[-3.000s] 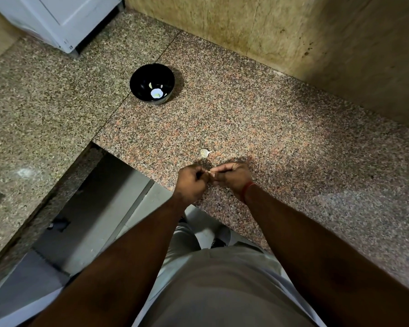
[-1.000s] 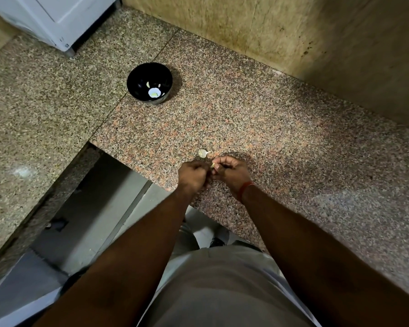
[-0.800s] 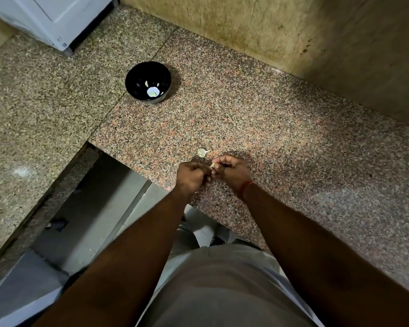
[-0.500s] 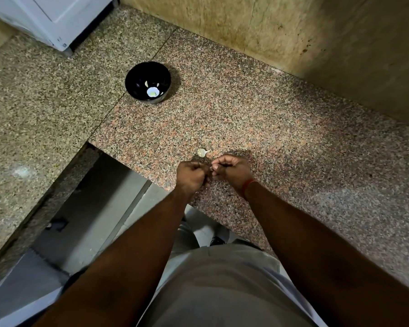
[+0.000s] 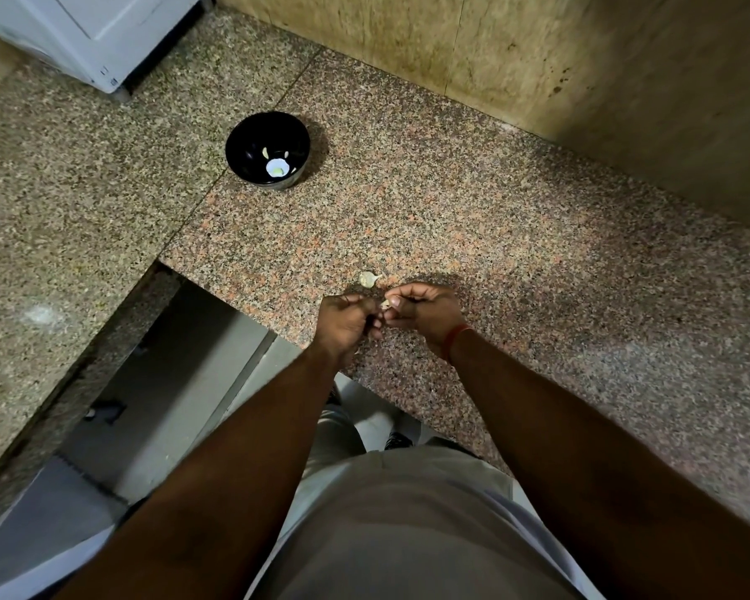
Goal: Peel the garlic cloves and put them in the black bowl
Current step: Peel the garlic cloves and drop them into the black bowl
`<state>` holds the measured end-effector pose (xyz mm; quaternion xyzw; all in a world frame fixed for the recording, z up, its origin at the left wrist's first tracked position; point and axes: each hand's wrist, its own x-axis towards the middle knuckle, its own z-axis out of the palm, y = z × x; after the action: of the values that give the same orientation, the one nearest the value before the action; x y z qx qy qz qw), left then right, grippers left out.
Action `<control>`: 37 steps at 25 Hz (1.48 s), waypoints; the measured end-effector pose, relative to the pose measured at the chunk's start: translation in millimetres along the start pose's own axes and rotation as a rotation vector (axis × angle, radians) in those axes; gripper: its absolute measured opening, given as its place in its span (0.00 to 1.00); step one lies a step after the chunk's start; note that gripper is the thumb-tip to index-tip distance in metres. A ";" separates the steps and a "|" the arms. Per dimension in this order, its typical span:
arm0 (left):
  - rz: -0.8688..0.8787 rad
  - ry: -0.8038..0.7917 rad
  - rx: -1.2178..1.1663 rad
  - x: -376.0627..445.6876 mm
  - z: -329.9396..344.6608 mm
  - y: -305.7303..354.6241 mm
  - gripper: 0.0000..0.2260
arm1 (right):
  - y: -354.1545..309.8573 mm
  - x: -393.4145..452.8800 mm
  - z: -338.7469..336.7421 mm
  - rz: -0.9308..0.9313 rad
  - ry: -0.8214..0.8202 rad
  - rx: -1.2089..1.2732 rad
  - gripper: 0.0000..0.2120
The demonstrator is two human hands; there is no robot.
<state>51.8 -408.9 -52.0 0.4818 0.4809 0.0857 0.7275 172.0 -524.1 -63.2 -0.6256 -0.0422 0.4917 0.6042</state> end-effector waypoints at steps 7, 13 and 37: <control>0.007 0.000 -0.014 4.5 2.4 -2.4 0.10 | 1.5 4.2 -0.4 0.059 -0.023 0.070 0.08; 0.017 -0.010 0.000 7.8 -1.5 -5.8 0.01 | -7.5 2.8 -3.8 -0.117 -0.011 -0.242 0.10; 0.098 0.203 0.530 20.2 2.5 2.8 0.10 | -2.2 8.5 -9.1 0.002 0.069 0.023 0.08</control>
<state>65.3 -397.1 -62.1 0.6666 0.5333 0.0398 0.5193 183.6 -524.5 -68.2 -0.6352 -0.0150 0.4709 0.6119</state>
